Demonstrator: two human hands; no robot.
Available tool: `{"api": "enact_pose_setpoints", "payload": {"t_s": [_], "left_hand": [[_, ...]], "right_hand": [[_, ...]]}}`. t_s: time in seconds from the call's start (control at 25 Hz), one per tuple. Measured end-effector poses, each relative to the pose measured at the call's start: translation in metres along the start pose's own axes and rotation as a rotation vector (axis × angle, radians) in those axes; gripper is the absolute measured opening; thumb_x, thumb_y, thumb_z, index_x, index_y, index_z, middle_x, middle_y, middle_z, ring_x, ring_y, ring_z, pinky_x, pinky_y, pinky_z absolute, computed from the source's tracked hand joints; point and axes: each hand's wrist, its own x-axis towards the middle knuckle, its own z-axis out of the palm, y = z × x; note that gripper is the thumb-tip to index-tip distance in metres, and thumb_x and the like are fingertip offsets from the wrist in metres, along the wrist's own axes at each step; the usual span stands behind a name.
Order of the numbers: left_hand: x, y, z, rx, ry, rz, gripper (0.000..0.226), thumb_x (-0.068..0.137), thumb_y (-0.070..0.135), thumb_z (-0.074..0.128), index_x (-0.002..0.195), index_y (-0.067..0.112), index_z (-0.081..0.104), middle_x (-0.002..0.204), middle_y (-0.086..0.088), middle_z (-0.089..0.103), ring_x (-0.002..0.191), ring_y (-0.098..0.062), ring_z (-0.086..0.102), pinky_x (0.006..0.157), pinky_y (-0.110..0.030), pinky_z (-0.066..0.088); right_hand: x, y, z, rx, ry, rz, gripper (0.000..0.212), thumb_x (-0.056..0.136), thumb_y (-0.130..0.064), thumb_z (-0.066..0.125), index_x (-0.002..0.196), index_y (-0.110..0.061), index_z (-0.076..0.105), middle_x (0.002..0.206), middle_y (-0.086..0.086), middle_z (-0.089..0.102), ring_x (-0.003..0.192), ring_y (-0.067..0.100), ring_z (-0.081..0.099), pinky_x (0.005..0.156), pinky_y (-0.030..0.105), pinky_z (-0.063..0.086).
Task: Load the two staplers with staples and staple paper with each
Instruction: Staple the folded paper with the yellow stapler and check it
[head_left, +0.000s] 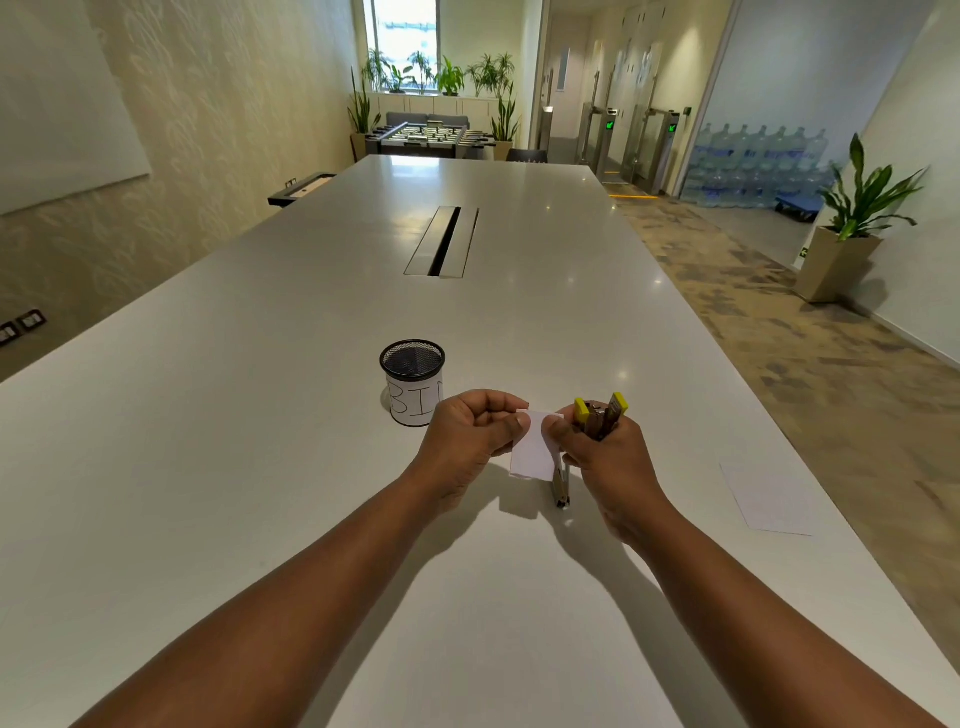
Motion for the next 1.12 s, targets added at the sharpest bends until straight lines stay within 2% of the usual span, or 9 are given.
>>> {"api": "enact_pose_setpoints", "payload": {"t_s": [0.08, 0.28, 0.48, 0.68, 0.76, 0.84, 0.92, 1.0, 1.12], "left_hand": [[-0.002, -0.001, -0.001, -0.008, 0.002, 0.001, 0.012, 0.089, 0.003, 0.075, 0.092, 0.015, 0.077, 0.095, -0.019, 0.078, 0.083, -0.017, 0.074, 0.074, -0.026, 0.060], [-0.005, -0.004, -0.002, -0.047, -0.007, -0.021, 0.017, 0.088, 0.002, 0.074, 0.084, 0.018, 0.079, 0.088, -0.002, 0.079, 0.075, -0.009, 0.071, 0.065, -0.018, 0.055], [-0.002, -0.005, 0.001, -0.065, 0.028, -0.027, 0.023, 0.089, 0.004, 0.074, 0.079, 0.024, 0.080, 0.089, -0.015, 0.072, 0.081, -0.021, 0.066, 0.070, -0.025, 0.056], [-0.001, -0.010, -0.004, -0.074, 0.059, -0.051, 0.022, 0.088, 0.002, 0.074, 0.078, 0.021, 0.079, 0.085, -0.013, 0.072, 0.082, -0.024, 0.064, 0.074, -0.030, 0.056], [0.000, -0.012, -0.006, -0.055, 0.050, -0.050, 0.021, 0.090, 0.001, 0.072, 0.083, 0.019, 0.078, 0.082, -0.012, 0.071, 0.083, -0.026, 0.063, 0.079, -0.035, 0.054], [0.000, -0.009, -0.009, 0.027, -0.010, -0.041, 0.021, 0.092, 0.001, 0.067, 0.094, 0.018, 0.078, 0.079, -0.014, 0.062, 0.078, -0.023, 0.058, 0.080, -0.036, 0.052], [0.001, -0.003, -0.010, 0.173, -0.079, -0.023, 0.016, 0.092, 0.009, 0.068, 0.101, 0.017, 0.078, 0.077, -0.014, 0.062, 0.072, -0.015, 0.058, 0.075, -0.025, 0.051], [0.003, 0.002, -0.008, 0.324, -0.114, 0.017, 0.007, 0.092, 0.017, 0.073, 0.095, 0.015, 0.079, 0.079, -0.003, 0.075, 0.071, -0.004, 0.064, 0.069, -0.015, 0.051], [0.007, 0.007, -0.004, 0.447, -0.097, 0.038, 0.012, 0.092, 0.015, 0.073, 0.081, 0.013, 0.077, 0.068, 0.009, 0.071, 0.060, 0.002, 0.059, 0.060, -0.010, 0.046]], "right_hand": [[0.000, 0.000, 0.000, 0.012, 0.004, -0.019, 0.017, 0.089, -0.011, 0.074, 0.073, -0.007, 0.071, 0.070, 0.006, 0.071, 0.066, 0.013, 0.064, 0.066, 0.026, 0.054], [0.000, 0.005, 0.000, 0.070, 0.040, -0.011, 0.016, 0.088, -0.009, 0.075, 0.073, -0.015, 0.079, 0.073, 0.006, 0.074, 0.070, 0.015, 0.067, 0.073, 0.032, 0.056], [-0.003, 0.015, 0.003, 0.114, 0.027, 0.022, 0.018, 0.095, -0.019, 0.069, 0.081, -0.019, 0.081, 0.085, 0.010, 0.079, 0.079, 0.023, 0.071, 0.077, 0.041, 0.058], [-0.006, 0.022, 0.005, -0.017, -0.028, 0.023, 0.023, 0.094, -0.022, 0.069, 0.074, -0.010, 0.073, 0.068, 0.002, 0.073, 0.061, 0.015, 0.062, 0.063, 0.041, 0.049], [-0.005, 0.022, 0.005, -0.027, -0.050, 0.003, 0.025, 0.094, -0.021, 0.068, 0.074, -0.007, 0.072, 0.069, 0.005, 0.072, 0.063, 0.015, 0.063, 0.065, 0.040, 0.051], [-0.006, 0.022, 0.005, -0.034, -0.088, 0.000, 0.029, 0.094, -0.022, 0.068, 0.075, -0.001, 0.069, 0.071, 0.013, 0.069, 0.066, 0.022, 0.060, 0.068, 0.042, 0.049], [-0.008, 0.022, 0.006, -0.073, -0.127, -0.005, 0.033, 0.095, -0.024, 0.068, 0.071, -0.001, 0.063, 0.064, 0.010, 0.060, 0.061, 0.022, 0.051, 0.064, 0.039, 0.042], [-0.008, 0.019, 0.007, -0.146, -0.156, -0.009, 0.036, 0.095, -0.028, 0.068, 0.066, -0.008, 0.062, 0.057, 0.004, 0.056, 0.055, 0.021, 0.046, 0.059, 0.036, 0.039], [-0.006, 0.012, 0.009, -0.202, -0.178, -0.012, 0.036, 0.095, -0.029, 0.066, 0.062, -0.016, 0.064, 0.052, -0.004, 0.057, 0.050, 0.017, 0.047, 0.053, 0.033, 0.040]]}}
